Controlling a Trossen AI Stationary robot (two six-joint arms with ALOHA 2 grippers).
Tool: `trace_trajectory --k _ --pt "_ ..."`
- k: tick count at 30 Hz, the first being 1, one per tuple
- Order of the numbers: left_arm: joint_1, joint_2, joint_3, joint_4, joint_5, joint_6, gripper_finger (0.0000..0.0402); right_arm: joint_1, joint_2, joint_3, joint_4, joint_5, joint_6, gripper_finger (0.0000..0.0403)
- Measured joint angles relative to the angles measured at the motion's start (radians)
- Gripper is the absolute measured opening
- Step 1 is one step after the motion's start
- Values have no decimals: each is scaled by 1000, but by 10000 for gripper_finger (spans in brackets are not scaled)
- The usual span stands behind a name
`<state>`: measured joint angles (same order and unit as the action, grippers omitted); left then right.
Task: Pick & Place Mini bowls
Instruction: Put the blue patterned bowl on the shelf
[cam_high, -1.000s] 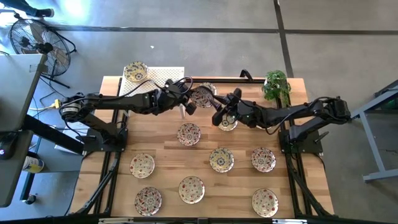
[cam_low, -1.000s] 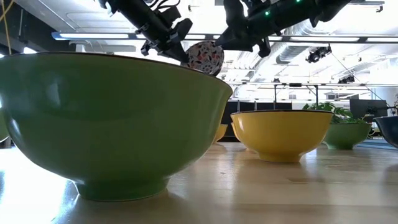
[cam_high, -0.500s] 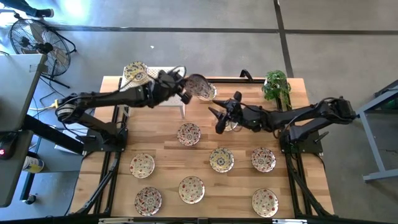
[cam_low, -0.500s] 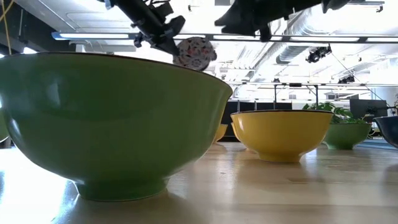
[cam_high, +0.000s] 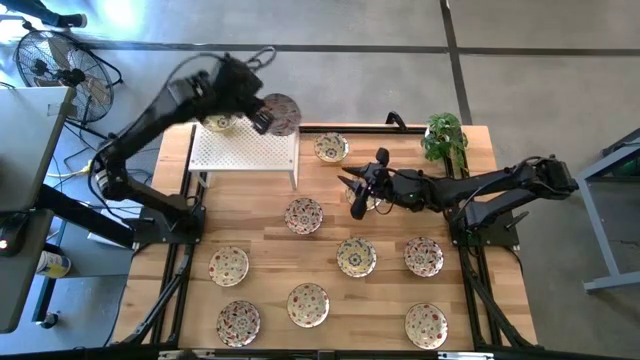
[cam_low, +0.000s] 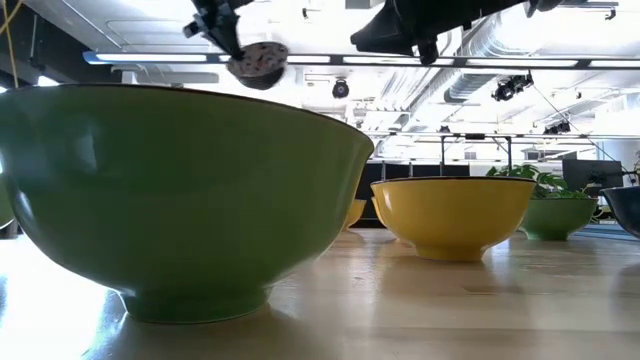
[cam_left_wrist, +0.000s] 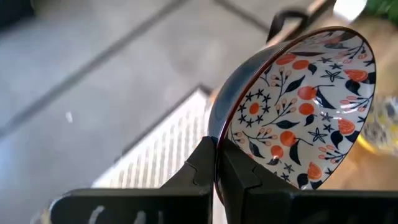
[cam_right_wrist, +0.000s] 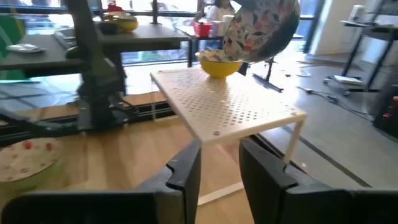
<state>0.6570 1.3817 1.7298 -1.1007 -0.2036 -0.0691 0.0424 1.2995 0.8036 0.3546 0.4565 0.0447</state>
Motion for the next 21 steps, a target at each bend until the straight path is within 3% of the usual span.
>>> trace_trajectory --k 3,10,21 --pt "79 29 64 -83 83 -7 0 0 0 0 -4 -22 -1 83" --pt "193 146 65 -144 352 10 0 0 0 0 -13 -39 -1 68" --pt "241 289 64 -140 373 46 0 -1 0 0 -17 -86 -1 62"
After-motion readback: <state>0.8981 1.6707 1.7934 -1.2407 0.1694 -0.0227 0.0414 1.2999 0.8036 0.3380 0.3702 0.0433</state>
